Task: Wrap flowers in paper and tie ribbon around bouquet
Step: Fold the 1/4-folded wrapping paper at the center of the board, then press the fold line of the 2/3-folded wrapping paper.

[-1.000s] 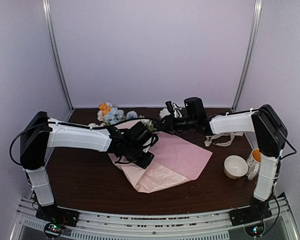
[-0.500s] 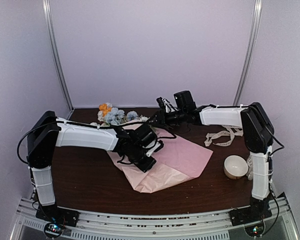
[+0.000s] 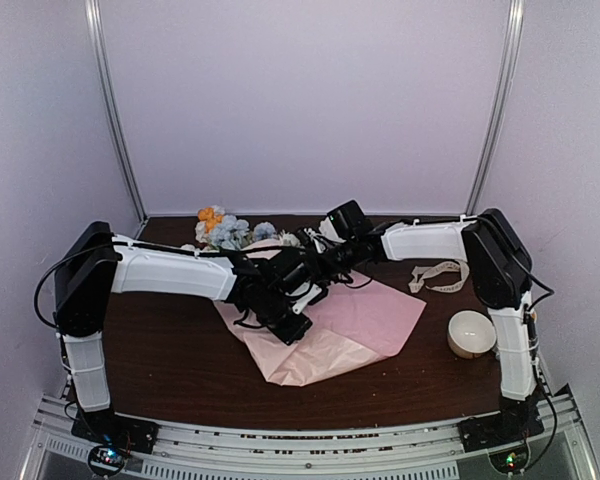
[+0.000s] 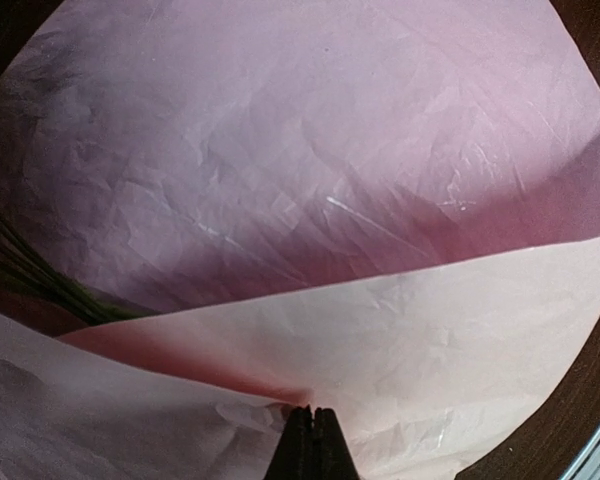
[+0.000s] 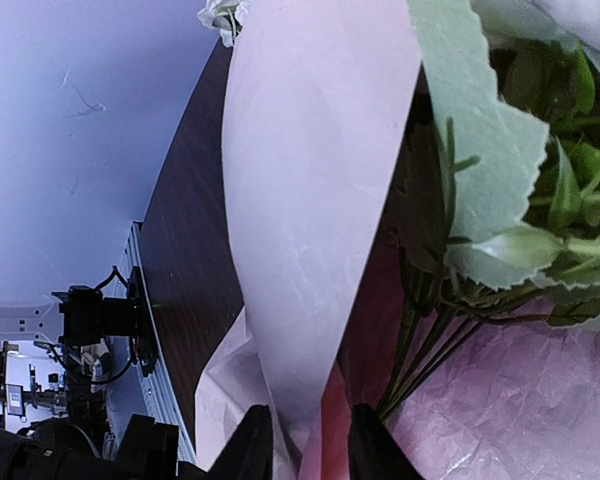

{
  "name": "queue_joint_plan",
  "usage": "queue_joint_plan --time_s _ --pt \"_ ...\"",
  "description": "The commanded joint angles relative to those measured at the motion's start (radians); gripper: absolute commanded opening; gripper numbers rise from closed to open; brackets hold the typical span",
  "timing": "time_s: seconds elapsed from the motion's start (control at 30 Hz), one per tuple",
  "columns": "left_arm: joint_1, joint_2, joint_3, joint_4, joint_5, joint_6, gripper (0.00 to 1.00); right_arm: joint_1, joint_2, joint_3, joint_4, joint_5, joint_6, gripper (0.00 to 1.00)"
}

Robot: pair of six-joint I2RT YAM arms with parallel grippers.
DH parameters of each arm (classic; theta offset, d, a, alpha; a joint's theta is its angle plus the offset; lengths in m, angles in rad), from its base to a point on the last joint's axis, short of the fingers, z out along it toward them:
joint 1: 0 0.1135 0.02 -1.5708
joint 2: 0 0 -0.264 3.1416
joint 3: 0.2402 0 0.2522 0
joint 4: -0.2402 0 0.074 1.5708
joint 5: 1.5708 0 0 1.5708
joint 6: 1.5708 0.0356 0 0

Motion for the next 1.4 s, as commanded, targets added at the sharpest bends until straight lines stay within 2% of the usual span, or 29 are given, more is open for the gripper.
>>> queue_joint_plan --time_s 0.0,0.07,0.1,0.23,0.33,0.4,0.47,0.57,0.67,0.77,0.83,0.93,1.27,1.37 --pt "0.004 0.008 0.021 0.024 0.026 0.012 0.00 0.006 0.019 0.010 0.034 -0.090 0.027 0.19" --pt "0.004 0.006 0.020 0.020 0.030 0.013 0.00 0.004 0.022 -0.005 0.094 -0.125 0.059 0.04" --pt "0.004 0.003 0.019 0.020 0.030 0.011 0.00 0.003 0.019 -0.014 0.117 -0.125 0.072 0.00" --pt "0.004 -0.033 0.009 0.044 0.033 0.013 0.00 -0.002 0.022 -0.014 0.128 -0.072 0.071 0.00" --pt "0.004 -0.072 0.009 0.062 0.020 0.022 0.16 -0.009 0.040 0.013 0.109 -0.056 0.065 0.00" --pt "0.004 -0.099 0.009 0.068 0.013 0.030 0.33 -0.012 0.053 0.030 0.099 -0.054 0.063 0.00" --pt "0.003 -0.118 0.012 0.068 0.014 0.044 0.47 -0.013 0.058 0.039 0.096 -0.040 0.059 0.00" --pt "-0.003 -0.165 0.011 0.052 0.030 0.057 0.56 -0.014 0.074 0.062 0.090 -0.027 0.059 0.00" --pt "-0.001 -0.259 -0.050 0.063 0.018 0.043 0.61 -0.014 0.085 0.079 0.076 -0.019 0.051 0.00" --pt "0.036 -0.349 -0.136 0.049 -0.048 0.004 0.62 -0.014 0.086 0.083 0.072 -0.005 0.041 0.00" --pt "0.076 -0.368 -0.192 0.030 -0.103 -0.026 0.57 -0.015 0.090 0.094 0.072 -0.001 0.043 0.00" --pt "0.102 -0.314 -0.200 -0.002 -0.167 -0.008 0.53 -0.015 0.097 0.112 0.074 0.008 0.049 0.00" --pt "0.088 -0.129 -0.165 0.092 -0.108 0.067 0.53 -0.011 0.078 0.095 0.083 0.087 0.055 0.00" --pt "0.089 -0.090 -0.179 0.118 -0.098 0.058 0.53 -0.014 0.048 0.080 0.064 0.122 0.045 0.16"
